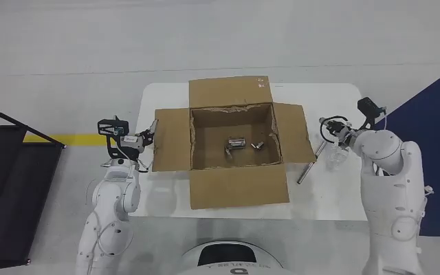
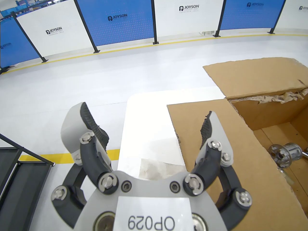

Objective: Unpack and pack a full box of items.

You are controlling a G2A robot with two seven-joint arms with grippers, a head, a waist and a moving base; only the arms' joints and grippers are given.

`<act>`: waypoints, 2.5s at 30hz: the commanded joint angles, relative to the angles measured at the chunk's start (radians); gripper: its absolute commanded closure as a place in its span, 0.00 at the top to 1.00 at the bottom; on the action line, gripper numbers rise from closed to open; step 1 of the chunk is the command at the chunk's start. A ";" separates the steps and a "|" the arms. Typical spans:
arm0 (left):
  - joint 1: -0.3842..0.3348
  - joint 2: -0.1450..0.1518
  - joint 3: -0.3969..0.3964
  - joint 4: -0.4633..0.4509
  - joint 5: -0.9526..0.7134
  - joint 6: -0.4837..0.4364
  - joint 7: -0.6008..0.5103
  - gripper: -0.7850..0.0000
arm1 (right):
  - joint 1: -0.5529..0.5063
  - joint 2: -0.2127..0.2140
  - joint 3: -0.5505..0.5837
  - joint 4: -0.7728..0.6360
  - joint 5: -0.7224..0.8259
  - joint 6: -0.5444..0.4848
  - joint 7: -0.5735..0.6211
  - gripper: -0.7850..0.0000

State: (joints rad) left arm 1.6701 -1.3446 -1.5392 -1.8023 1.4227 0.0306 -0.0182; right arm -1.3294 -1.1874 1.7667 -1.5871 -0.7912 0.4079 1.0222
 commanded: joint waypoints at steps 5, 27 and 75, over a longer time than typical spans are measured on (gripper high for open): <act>0.000 0.000 0.000 0.000 0.000 0.000 0.000 1.00 | 0.020 0.009 -0.003 0.081 -0.078 0.067 0.008 1.00; 0.000 0.000 0.000 0.000 0.000 0.000 0.000 1.00 | 0.089 0.024 -0.101 0.219 -0.296 0.143 0.148 0.80; 0.000 0.000 0.000 0.000 0.000 0.000 0.000 1.00 | -0.340 -0.033 -0.030 -0.613 0.255 -0.240 -0.364 0.00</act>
State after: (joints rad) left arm 1.6701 -1.3446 -1.5392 -1.8023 1.4227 0.0306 -0.0182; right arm -1.6862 -1.2234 1.7827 -2.1784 -0.5053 0.1995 0.6244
